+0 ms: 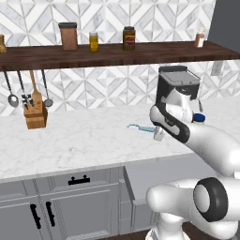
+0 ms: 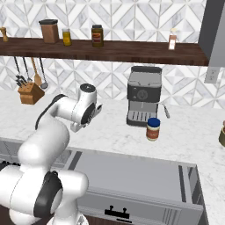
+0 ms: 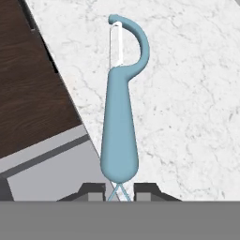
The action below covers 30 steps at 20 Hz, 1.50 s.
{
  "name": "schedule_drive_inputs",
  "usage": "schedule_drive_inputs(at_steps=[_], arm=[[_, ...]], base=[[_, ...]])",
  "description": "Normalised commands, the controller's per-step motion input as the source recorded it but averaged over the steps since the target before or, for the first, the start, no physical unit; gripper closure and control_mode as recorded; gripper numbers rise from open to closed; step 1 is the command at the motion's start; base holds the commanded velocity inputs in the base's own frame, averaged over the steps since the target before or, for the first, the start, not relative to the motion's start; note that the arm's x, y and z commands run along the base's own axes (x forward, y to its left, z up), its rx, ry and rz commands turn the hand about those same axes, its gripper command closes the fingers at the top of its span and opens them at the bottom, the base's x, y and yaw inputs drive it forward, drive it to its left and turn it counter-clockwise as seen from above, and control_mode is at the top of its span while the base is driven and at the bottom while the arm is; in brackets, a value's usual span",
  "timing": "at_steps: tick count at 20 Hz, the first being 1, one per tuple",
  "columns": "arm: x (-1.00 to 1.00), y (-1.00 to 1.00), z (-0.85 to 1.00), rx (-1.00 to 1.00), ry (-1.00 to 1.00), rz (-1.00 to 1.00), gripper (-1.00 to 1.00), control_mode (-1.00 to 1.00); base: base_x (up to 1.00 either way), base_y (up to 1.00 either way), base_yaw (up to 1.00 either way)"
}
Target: Pick the peeler from the drawer and place it on the counter.
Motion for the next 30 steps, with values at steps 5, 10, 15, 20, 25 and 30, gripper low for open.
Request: schedule_drive_inputs(at_steps=[5,10,15,20,25,30], arm=[[0.45,0.23,-0.49,0.0,0.0,-0.01,1.0,-1.0],[0.36,0.04,-0.5,0.0,0.05,-0.02,1.0,-1.0],[0.42,0.17,-0.44,0.0,0.07,-0.06,1.0,-1.0],[0.25,0.04,-0.41,0.0,0.02,-0.06,1.0,-1.0],[0.15,0.0,-0.49,0.0,-0.01,-0.03,1.0,-1.0],[0.4,0.0,-0.12,0.0,-0.01,-0.05,1.0,-1.0]], base=[[0.0,0.0,0.0],[0.0,0.0,0.0],[0.0,0.0,0.0],[0.0,0.0,0.0],[0.0,0.0,0.0],[0.0,0.0,0.0]])
